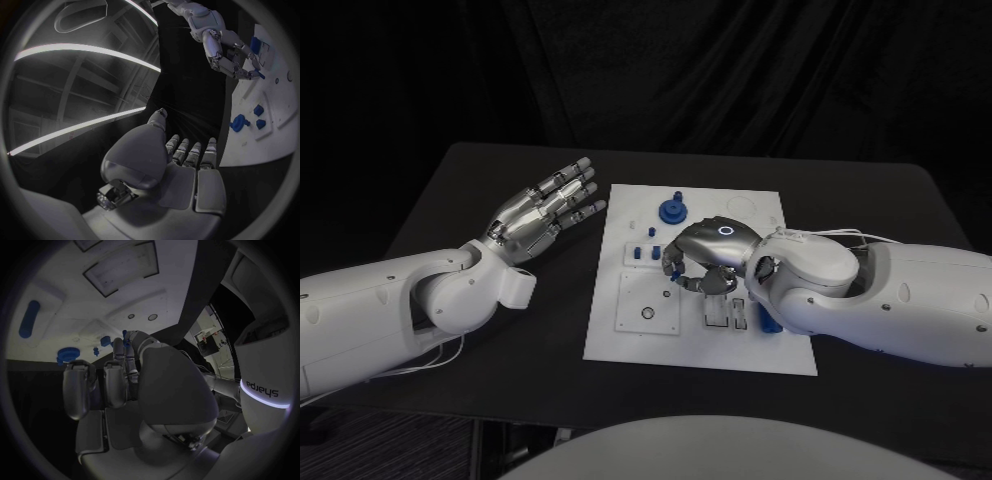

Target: Assemble the parts on the task board

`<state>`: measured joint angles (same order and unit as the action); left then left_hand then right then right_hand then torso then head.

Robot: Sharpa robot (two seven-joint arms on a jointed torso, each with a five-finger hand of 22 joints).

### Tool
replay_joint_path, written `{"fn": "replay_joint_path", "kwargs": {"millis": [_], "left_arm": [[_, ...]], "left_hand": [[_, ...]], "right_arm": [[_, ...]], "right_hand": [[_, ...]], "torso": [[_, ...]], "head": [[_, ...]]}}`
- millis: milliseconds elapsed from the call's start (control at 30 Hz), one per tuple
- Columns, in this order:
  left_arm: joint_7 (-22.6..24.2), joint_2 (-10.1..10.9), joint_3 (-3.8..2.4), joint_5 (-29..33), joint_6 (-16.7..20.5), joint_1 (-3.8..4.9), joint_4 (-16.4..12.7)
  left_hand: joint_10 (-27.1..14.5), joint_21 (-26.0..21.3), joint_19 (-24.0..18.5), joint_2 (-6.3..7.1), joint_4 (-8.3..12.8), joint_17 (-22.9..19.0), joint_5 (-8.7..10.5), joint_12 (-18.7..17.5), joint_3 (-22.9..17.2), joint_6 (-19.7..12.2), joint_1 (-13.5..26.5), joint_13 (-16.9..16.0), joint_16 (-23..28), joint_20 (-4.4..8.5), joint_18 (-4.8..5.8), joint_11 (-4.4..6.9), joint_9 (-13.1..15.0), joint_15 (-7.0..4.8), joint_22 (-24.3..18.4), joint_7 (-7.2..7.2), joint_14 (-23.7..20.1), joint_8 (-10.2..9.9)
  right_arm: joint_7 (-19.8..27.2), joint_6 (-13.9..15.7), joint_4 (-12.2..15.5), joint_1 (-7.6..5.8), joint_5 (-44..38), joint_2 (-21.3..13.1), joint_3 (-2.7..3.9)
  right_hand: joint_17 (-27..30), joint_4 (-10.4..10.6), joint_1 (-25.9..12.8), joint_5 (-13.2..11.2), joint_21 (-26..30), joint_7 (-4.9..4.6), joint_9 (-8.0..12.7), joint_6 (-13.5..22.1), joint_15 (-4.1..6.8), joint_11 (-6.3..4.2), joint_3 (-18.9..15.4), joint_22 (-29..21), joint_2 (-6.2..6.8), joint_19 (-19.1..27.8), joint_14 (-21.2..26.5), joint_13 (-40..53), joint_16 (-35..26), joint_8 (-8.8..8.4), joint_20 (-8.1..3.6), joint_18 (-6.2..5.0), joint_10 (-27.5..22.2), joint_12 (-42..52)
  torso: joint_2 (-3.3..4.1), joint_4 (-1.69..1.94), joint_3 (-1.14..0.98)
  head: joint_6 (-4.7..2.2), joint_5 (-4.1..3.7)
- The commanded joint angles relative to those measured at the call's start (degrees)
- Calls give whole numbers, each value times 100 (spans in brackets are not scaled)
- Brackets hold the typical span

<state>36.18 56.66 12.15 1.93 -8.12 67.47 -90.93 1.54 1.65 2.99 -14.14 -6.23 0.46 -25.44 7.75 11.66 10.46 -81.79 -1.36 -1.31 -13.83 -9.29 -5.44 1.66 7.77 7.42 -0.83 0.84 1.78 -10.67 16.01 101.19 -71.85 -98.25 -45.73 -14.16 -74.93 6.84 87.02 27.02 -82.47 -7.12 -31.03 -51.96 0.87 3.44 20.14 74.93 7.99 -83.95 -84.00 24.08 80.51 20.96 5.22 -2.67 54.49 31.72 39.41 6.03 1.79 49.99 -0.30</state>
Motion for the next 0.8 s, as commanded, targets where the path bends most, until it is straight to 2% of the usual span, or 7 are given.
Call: {"fn": "replay_joint_path", "kwargs": {"millis": [33, 100, 200, 300, 433, 567, 800], "left_arm": [[53, -30, -5, 23, -15, -6, -11], [49, -39, -5, 23, -23, -6, -8], [41, -55, -5, 23, -31, -6, 4], [43, -70, -5, 23, -38, -7, 16], [34, -98, -5, 23, -53, -7, 36], [20, -128, -5, 23, -72, -8, 58], [-2, -162, -5, 23, -96, -10, 77]], "left_hand": [[-10, -23, -28, -55, 31, -2, -34, 27, -13, -5, 6, -5, 25, -4, -85, -46, 2, -10, -3, -47, -5, 11], [-10, -23, -28, -55, 31, -2, -34, 27, -13, -5, 6, -5, 25, -4, -85, -46, 2, -10, -3, -47, -5, 11], [-11, -23, -29, -58, 34, -2, -34, 24, -16, -6, 7, -4, 24, -6, -85, -47, 2, -6, -6, -47, -5, 11], [-12, -23, -30, -60, 35, -2, -35, 23, -18, -7, 7, -4, 24, -6, -84, -47, 1, -4, -8, -47, -5, 11], [-12, -23, -30, -60, 35, -2, -35, 23, -18, -7, 7, -4, 24, -6, -84, -47, 1, -4, -8, -47, -5, 11], [-16, -25, -33, -68, 41, -1, -34, 22, -27, -11, 9, -3, 21, -11, -83, -47, 1, 7, -16, -50, -3, 10], [-22, -24, -34, -81, 51, 1, -35, 18, -43, -17, 15, -2, 17, -20, -77, -34, 0, 32, -16, -68, -1, 8]], "right_arm": [[113, -160, -83, 52, -296, 74, 2], [118, -172, -123, 73, -313, 123, 2], [121, -179, -156, 105, -330, 164, 3], [117, -186, -174, 123, -338, 180, 3], [117, -218, -199, 137, -343, 200, 3], [124, -211, -208, 155, -345, 214, 3], [138, -179, -200, 200, -346, 224, 3]], "right_hand": [[-18, -36, 50, -34, 32, -21, 5, -24, 0, -1, -4, 1239, -2, -213, -162, -7, -19, -31, -2, 63, 26, -19], [-16, -37, 51, -36, 34, -21, 7, -24, -1, -1, -3, 1238, -2, -211, -161, -8, -20, -34, -2, 63, 27, -21], [-13, -36, 49, -41, 36, -22, 11, -24, -2, -1, -4, 1238, -1, -210, -159, -11, -22, -39, -1, 63, 31, -25], [-6, -38, 49, -47, 39, -22, 16, -29, -3, -1, -5, 1237, 1, -208, -155, -15, -28, -47, 0, 62, 41, -30], [12, -36, 45, -54, 54, -23, 23, -39, -3, -2, -7, 1232, 1, -199, -147, -20, -41, -55, 2, 58, 56, -34], [30, -32, 36, -56, 65, -23, 27, -44, -5, 0, -11, 1228, 4, -193, -139, -24, -54, -62, 3, 55, 61, -41], [59, -31, 32, -51, 82, -20, 35, -60, -5, -3, -11, 1222, 3, -183, -125, -30, -74, -71, 4, 51, 77, -48]], "torso": [[-8, 4, 6], [-9, 8, 13], [4, 1, -8], [0, -15, -11], [8, 6, -2], [8, -25, -9], [-6, -20, -9]], "head": [[1, 28], [1, 48], [1, 88], [1, 135], [1, 114], [1, 146], [1, 148]]}}
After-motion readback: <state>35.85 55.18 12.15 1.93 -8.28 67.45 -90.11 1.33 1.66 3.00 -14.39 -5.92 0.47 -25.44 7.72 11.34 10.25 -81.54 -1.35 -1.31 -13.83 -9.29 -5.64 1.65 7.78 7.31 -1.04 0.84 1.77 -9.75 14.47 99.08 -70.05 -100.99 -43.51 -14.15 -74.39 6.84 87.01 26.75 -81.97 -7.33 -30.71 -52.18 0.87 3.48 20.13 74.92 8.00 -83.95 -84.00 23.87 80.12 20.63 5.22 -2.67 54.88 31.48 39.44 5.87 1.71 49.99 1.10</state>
